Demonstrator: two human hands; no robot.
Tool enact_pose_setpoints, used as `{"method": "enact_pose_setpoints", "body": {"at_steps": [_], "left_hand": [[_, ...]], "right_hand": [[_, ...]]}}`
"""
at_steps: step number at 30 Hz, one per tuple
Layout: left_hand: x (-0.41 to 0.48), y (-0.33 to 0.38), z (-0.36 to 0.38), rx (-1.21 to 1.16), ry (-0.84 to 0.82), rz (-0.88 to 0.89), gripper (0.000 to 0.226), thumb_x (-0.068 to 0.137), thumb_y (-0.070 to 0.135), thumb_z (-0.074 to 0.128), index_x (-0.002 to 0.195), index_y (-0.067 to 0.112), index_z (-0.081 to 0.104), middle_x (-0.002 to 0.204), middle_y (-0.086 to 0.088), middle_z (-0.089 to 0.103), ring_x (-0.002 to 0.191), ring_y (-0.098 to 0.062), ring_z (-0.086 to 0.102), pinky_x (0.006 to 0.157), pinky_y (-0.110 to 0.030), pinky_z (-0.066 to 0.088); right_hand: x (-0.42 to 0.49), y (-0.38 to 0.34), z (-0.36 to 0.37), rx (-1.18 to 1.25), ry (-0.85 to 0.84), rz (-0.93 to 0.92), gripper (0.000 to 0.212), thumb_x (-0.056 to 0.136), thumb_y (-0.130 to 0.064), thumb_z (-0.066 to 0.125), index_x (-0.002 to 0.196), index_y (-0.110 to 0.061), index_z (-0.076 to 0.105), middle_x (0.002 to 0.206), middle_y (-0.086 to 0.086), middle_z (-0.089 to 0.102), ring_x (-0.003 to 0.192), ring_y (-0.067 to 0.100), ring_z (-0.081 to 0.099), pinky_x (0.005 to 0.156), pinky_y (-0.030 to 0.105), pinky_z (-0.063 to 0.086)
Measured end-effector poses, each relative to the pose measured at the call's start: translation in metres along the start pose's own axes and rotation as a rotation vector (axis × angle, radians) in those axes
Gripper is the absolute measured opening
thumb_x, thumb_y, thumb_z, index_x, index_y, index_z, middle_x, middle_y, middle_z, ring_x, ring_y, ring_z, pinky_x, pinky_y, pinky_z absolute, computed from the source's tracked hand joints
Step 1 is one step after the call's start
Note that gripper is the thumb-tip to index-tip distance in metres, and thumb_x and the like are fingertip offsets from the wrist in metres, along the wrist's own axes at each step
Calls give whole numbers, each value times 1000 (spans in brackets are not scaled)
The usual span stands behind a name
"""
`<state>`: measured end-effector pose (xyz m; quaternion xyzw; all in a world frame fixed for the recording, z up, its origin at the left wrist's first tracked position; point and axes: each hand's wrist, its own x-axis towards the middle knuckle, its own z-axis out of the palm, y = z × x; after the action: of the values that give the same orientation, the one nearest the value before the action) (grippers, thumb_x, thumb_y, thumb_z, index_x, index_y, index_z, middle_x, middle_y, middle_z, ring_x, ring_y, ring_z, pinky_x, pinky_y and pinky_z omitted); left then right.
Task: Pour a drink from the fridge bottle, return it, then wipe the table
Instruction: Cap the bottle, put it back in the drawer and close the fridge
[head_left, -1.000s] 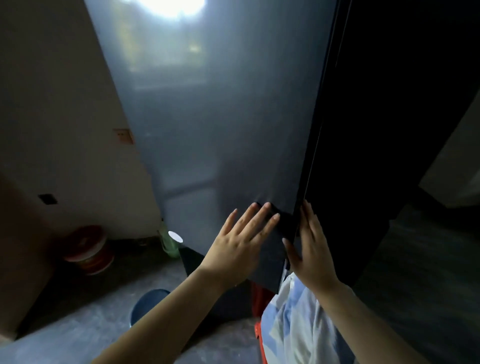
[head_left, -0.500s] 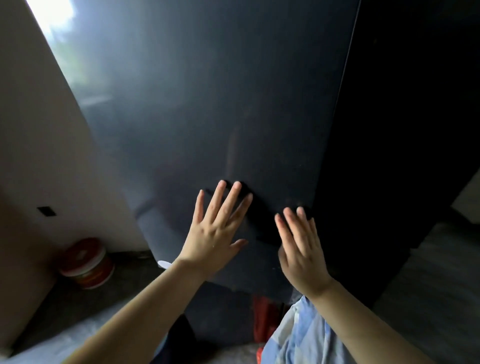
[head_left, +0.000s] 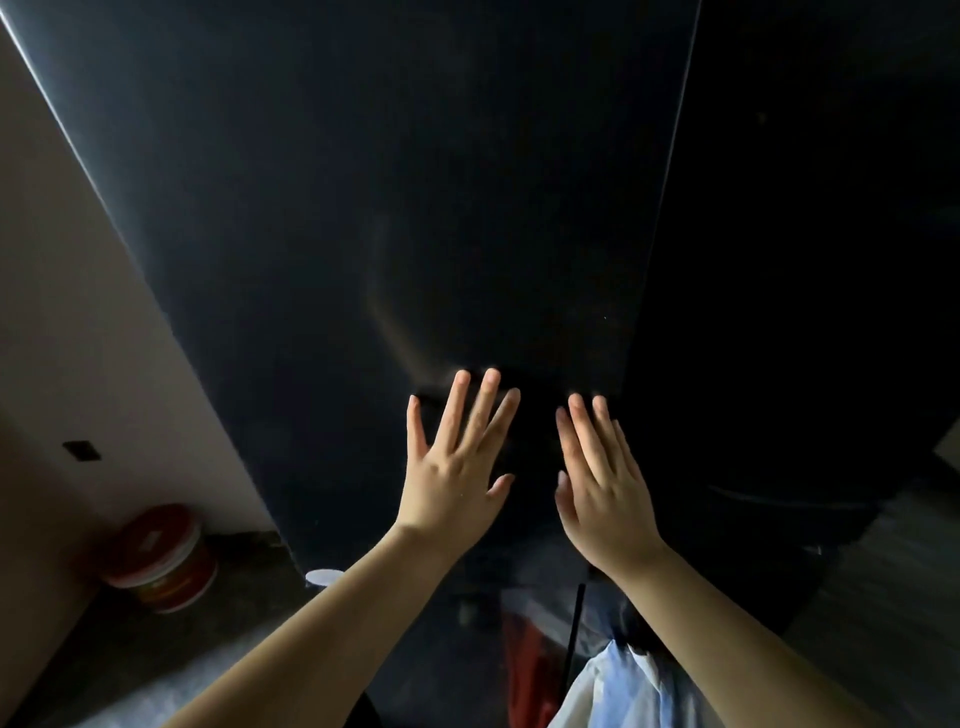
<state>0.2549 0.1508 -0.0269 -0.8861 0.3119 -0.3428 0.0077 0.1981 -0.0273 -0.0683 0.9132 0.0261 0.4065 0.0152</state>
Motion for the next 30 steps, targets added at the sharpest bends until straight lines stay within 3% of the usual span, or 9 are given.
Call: {"method": "enact_pose_setpoints", "body": {"at_steps": [6,9,12,18,23,30], "left_hand": [[15,6,22,53,-46,-54,101,76,52,68,152,19,10,160,-8,2,147,-29,-2,110,-67,10],[14,5,23,56,-36,-48,97,79,51,65,152,19,10,160,-8,4,147,-29,0,110,-67,11],[13,4,16,23,-52,-44,95,80,50,65,152,19,13,160,-8,5,147,-28,2,110,-66,14],[1,-18,-17,-140,-77,11,82,81,48,62,150,19,27,159,-5,17,145,-25,20,109,-58,29],[-44,-73,-54,-134,-132,-265,73,88,52,46,150,20,25,159,-5,18,144,-27,23,109,-53,28],[-156,-172,-144,45,-252,-556,68,84,54,34,138,14,48,150,-10,38,135,-31,40,94,-51,47]], "right_hand": [[14,17,25,-27,-104,-28,63,97,-32,37,149,-5,14,160,11,1,147,30,4,119,37,9],[13,15,23,-8,-99,-24,64,97,-38,38,147,-4,19,159,12,6,147,31,8,118,40,18],[15,11,17,34,-98,-5,63,96,-38,40,146,-3,26,158,12,10,147,30,11,116,42,25],[23,-17,1,157,-23,124,54,91,-25,41,139,0,40,153,14,22,144,30,20,115,43,26],[49,-81,-9,330,-23,30,52,92,-25,43,138,-1,42,150,16,29,140,28,28,115,39,26],[94,-240,-35,643,-148,-239,49,92,-29,48,136,-7,44,144,11,41,133,25,39,111,33,30]]}}
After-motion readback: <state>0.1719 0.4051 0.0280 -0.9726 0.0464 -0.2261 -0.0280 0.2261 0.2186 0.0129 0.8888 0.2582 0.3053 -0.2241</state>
